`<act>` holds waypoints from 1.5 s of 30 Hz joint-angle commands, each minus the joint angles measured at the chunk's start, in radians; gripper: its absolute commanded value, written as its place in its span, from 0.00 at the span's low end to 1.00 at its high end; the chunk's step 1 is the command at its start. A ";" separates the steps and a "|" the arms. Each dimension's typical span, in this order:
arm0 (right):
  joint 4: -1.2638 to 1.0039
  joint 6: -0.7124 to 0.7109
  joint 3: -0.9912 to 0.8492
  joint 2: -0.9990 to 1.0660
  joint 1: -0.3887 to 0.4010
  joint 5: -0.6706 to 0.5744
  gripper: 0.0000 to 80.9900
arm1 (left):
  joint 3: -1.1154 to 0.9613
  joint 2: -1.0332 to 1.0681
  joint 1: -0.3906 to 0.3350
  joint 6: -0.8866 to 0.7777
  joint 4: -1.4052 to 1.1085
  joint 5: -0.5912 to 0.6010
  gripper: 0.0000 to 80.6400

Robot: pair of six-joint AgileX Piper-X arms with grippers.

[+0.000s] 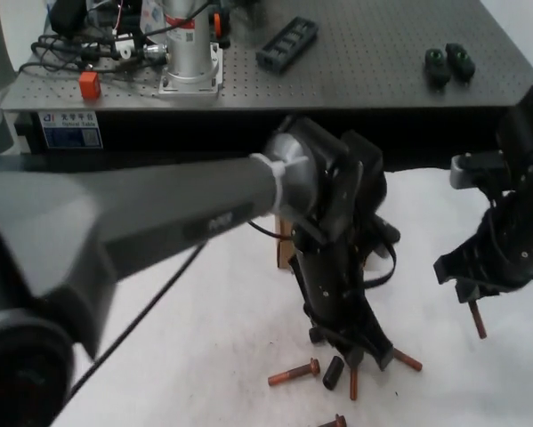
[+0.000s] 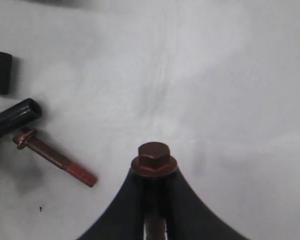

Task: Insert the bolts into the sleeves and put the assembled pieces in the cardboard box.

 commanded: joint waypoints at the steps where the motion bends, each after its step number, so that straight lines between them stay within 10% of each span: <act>1: -0.011 0.004 -0.004 -0.011 -0.005 -0.027 0.00 | -0.015 0.005 -0.003 0.016 0.012 -0.029 0.36; 15: -0.011 0.023 -0.004 -0.015 -0.006 -0.046 0.00 | -0.015 0.064 -0.003 0.014 0.029 -0.004 0.36; 19: -0.014 0.026 -0.004 -0.014 -0.006 -0.057 0.00 | -0.015 0.065 -0.003 0.014 0.027 -0.004 0.19; 22: -0.034 0.064 -0.004 -0.017 -0.006 -0.165 0.00 | -0.015 0.065 -0.003 0.016 0.026 -0.004 0.01; 34: -0.249 0.222 0.017 -0.181 -0.014 -0.565 0.00 | 0.201 -0.319 0.093 -0.060 -0.133 0.016 0.01; 45: -1.233 0.801 0.318 -0.465 0.157 -0.620 0.00 | 0.862 -0.871 0.131 -0.236 -0.999 0.469 0.01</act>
